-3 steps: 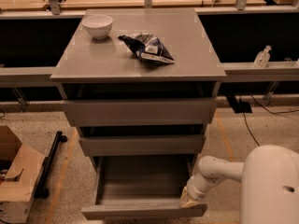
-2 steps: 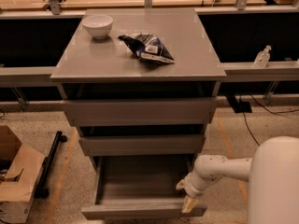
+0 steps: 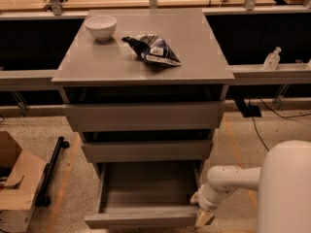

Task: Close bottom drawer

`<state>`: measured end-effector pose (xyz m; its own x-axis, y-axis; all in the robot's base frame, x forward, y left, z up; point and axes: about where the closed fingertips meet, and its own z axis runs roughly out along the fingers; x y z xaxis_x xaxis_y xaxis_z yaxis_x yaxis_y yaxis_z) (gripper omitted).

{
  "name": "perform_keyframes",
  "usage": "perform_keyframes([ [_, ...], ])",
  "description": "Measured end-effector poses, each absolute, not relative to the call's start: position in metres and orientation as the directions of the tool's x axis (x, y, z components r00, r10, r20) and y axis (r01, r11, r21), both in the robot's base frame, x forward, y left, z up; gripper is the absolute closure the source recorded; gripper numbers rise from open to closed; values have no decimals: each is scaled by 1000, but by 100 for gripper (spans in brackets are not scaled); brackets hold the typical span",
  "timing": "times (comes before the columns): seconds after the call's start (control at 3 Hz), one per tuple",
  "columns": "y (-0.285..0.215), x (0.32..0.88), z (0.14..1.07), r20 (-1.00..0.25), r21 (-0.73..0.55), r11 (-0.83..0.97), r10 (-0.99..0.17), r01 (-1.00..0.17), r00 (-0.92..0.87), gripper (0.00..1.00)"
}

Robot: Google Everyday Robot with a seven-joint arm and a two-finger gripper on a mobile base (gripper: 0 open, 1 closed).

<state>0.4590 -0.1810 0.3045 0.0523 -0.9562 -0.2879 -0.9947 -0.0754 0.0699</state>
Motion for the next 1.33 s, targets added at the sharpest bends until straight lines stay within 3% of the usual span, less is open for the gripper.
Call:
perform_keyframes([
  [0.67,-217,467,269,-312,140,-7,-949,-990,-38,88],
  [1.0,-236,475,239,-320,193,28,-943,-981,-90,100],
  [1.33,-254,477,203,-332,247,69,-931,-966,-151,100],
])
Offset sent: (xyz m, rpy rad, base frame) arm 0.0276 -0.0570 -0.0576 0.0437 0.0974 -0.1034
